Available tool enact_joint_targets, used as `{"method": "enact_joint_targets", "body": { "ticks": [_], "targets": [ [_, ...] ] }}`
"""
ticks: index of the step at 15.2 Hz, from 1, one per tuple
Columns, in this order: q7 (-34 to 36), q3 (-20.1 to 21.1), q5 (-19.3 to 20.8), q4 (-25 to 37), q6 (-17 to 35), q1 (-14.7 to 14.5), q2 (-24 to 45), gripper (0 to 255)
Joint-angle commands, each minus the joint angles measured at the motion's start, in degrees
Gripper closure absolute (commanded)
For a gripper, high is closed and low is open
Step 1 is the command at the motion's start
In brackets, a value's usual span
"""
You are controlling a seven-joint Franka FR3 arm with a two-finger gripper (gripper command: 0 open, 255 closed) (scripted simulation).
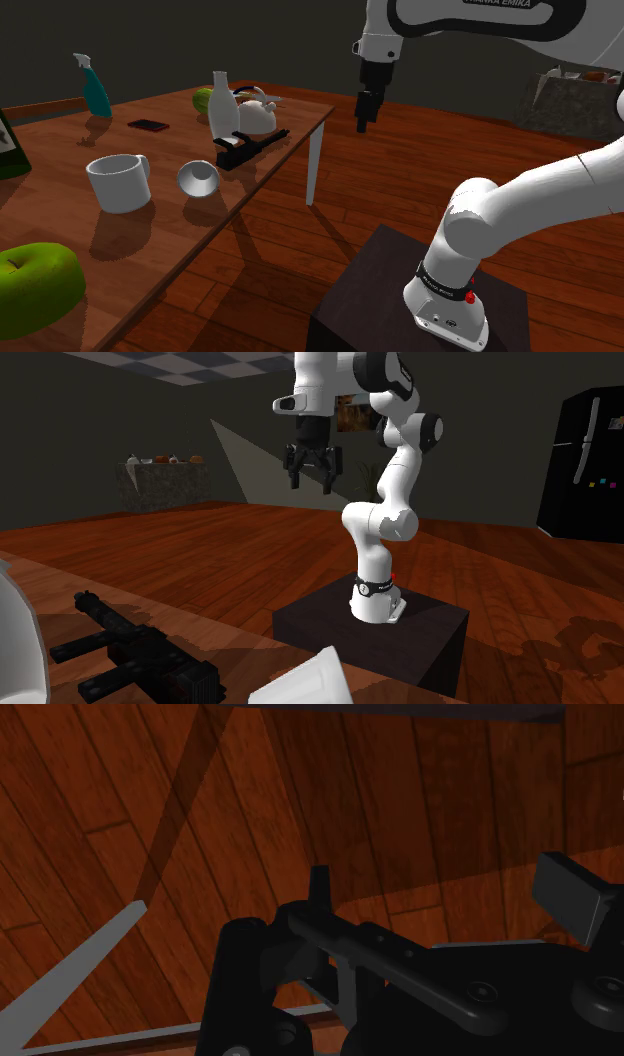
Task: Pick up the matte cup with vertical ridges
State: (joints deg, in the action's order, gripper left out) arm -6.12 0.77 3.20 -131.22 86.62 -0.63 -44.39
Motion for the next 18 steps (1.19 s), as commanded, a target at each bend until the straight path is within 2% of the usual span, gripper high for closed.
{"method": "enact_joint_targets", "body": {
  "ticks": [1,10,18],
  "targets": [
    [0.0,0.0,0.0,0.0,0.0,0.0,0.0,0],
    [17.9,10.3,-5.2,3.2,9.8,0.4,11.8,0],
    [33.9,18.4,-4.3,12.3,16.7,1.7,26.7,0]
  ]
}}
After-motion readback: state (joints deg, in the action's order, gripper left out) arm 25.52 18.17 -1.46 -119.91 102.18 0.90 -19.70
